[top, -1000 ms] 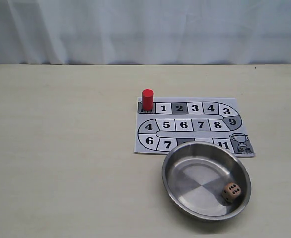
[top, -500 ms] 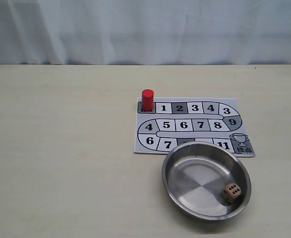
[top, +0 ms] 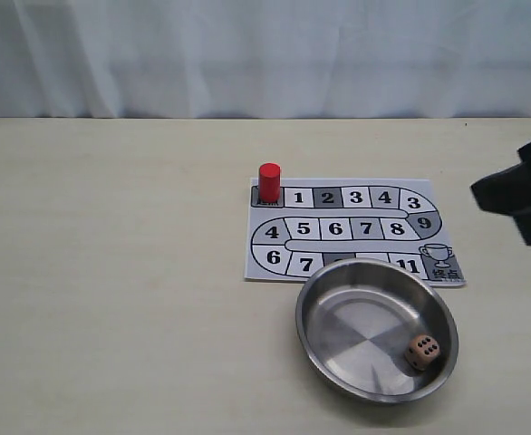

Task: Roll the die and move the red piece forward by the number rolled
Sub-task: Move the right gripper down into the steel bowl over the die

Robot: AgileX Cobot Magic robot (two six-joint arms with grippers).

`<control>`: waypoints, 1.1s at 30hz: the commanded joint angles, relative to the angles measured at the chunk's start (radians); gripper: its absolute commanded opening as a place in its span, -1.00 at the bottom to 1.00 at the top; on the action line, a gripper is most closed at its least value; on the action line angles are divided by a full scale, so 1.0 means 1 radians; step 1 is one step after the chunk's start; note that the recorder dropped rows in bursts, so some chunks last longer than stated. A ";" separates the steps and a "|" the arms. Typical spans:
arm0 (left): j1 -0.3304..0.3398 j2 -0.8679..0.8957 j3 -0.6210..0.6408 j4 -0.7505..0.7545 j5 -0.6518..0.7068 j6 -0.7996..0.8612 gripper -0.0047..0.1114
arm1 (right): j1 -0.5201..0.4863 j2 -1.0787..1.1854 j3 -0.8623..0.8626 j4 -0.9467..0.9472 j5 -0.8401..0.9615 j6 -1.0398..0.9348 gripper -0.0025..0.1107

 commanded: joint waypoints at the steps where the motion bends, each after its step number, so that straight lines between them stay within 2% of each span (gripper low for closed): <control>1: -0.009 0.000 0.002 -0.004 -0.013 -0.003 -0.92 | 0.084 0.071 -0.005 -0.043 0.018 -0.010 0.09; 8: -0.009 0.000 0.002 -0.004 -0.013 -0.003 -0.92 | 0.134 0.193 -0.005 -0.048 0.020 -0.013 0.09; 22: -0.009 0.000 0.002 -0.004 -0.013 -0.003 -0.92 | 0.134 0.410 0.007 -0.134 0.013 -0.095 0.09; 33: -0.009 0.000 0.002 -0.004 -0.013 -0.003 -0.92 | 0.134 0.487 0.111 -0.115 -0.075 -0.119 0.09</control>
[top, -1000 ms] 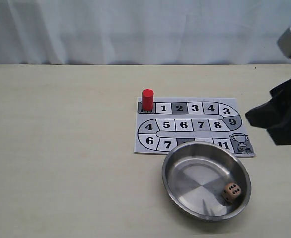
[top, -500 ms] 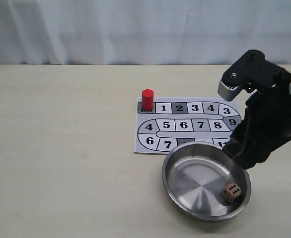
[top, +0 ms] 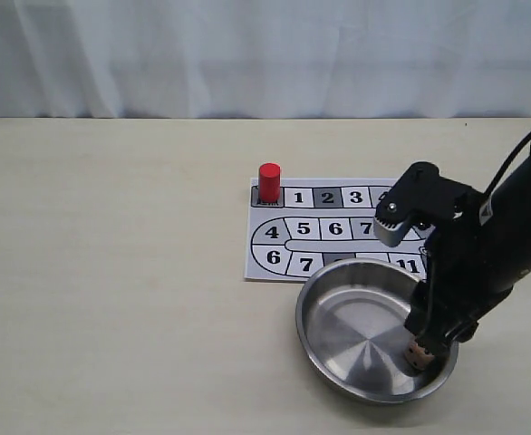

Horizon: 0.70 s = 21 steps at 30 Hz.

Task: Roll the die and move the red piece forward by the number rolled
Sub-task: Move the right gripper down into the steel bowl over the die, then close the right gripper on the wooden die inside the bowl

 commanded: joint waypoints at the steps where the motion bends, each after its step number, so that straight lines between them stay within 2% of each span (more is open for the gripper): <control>1: -0.009 0.000 0.002 -0.004 -0.013 -0.003 -0.92 | 0.002 0.023 0.050 0.005 -0.062 -0.030 0.09; 6: -0.009 0.000 0.002 -0.004 -0.013 -0.003 -0.92 | 0.002 0.074 0.104 0.010 -0.136 -0.063 0.09; 21: -0.009 0.000 0.002 -0.004 -0.013 -0.003 -0.92 | 0.002 0.214 0.104 0.022 -0.254 -0.074 0.09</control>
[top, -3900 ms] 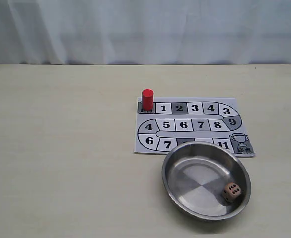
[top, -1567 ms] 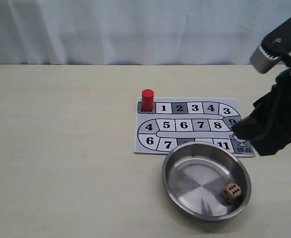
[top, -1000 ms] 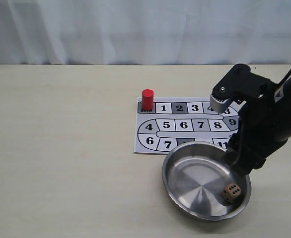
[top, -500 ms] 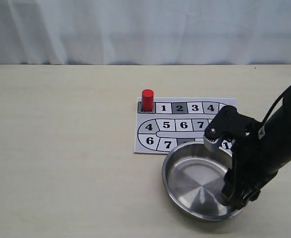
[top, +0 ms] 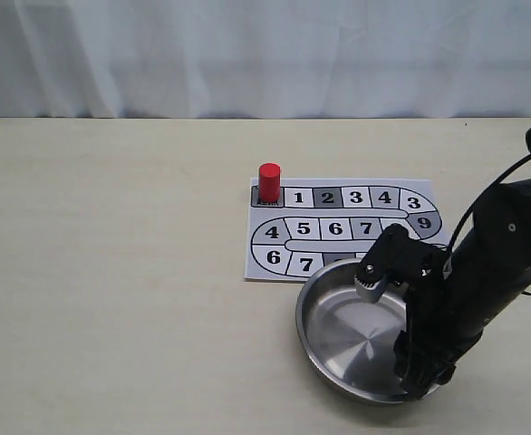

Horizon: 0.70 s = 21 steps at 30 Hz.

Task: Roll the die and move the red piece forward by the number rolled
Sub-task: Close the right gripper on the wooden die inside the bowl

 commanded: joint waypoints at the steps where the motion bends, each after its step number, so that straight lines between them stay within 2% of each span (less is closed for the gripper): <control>1: -0.009 0.000 0.002 -0.004 -0.013 -0.003 -0.92 | 0.002 0.011 0.004 -0.002 -0.067 -0.009 0.09; 7: -0.009 0.000 0.002 -0.004 -0.013 -0.003 -0.92 | 0.002 0.011 0.002 -0.028 -0.076 -0.001 0.09; 12: -0.009 0.000 0.002 -0.004 -0.013 -0.003 -0.92 | 0.002 0.011 0.002 -0.136 -0.067 0.116 0.09; 21: -0.009 0.000 0.002 -0.004 -0.013 -0.003 -0.92 | 0.002 0.034 0.003 -0.129 -0.063 0.128 0.09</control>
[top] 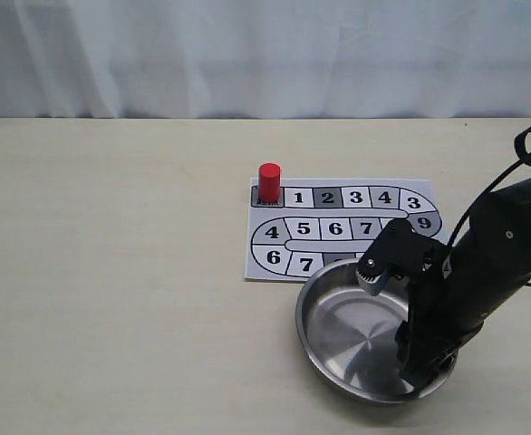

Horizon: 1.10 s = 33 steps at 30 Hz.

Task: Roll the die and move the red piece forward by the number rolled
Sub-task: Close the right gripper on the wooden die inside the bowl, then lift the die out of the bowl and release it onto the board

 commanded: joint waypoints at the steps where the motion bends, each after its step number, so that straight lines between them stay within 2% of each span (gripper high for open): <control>1: -0.009 0.000 0.002 -0.004 -0.013 -0.003 -0.92 | 0.002 0.032 0.003 -0.010 0.001 0.006 0.09; 6: -0.009 0.000 0.002 -0.004 -0.013 -0.003 -0.92 | 0.002 0.066 0.003 -0.010 -0.002 0.006 0.07; 10: -0.009 0.000 0.002 -0.004 -0.013 -0.003 -0.92 | 0.002 0.066 0.003 -0.010 -0.002 0.006 -0.04; 12: -0.009 0.000 0.002 -0.004 -0.013 -0.003 -0.92 | 0.002 0.066 0.003 -0.010 -0.002 0.006 -0.14; 18: -0.009 0.000 0.002 -0.004 -0.013 -0.003 -0.92 | 0.002 0.066 -0.010 0.001 0.006 0.006 -0.64; 21: -0.009 0.000 0.002 -0.004 -0.013 -0.003 -0.92 | 0.002 0.066 -0.085 0.082 0.097 0.008 -0.88; 27: -0.009 0.000 0.002 -0.004 -0.013 -0.003 -0.92 | 0.002 0.034 -0.299 0.238 0.287 0.021 -0.88; 30: -0.009 0.000 0.002 -0.004 -0.013 -0.003 -0.92 | -0.018 -0.004 -0.360 0.109 0.223 0.216 -0.88; 33: -0.009 0.000 0.002 -0.004 -0.013 -0.003 -0.92 | -0.120 0.007 -0.362 -0.079 0.182 0.402 -0.88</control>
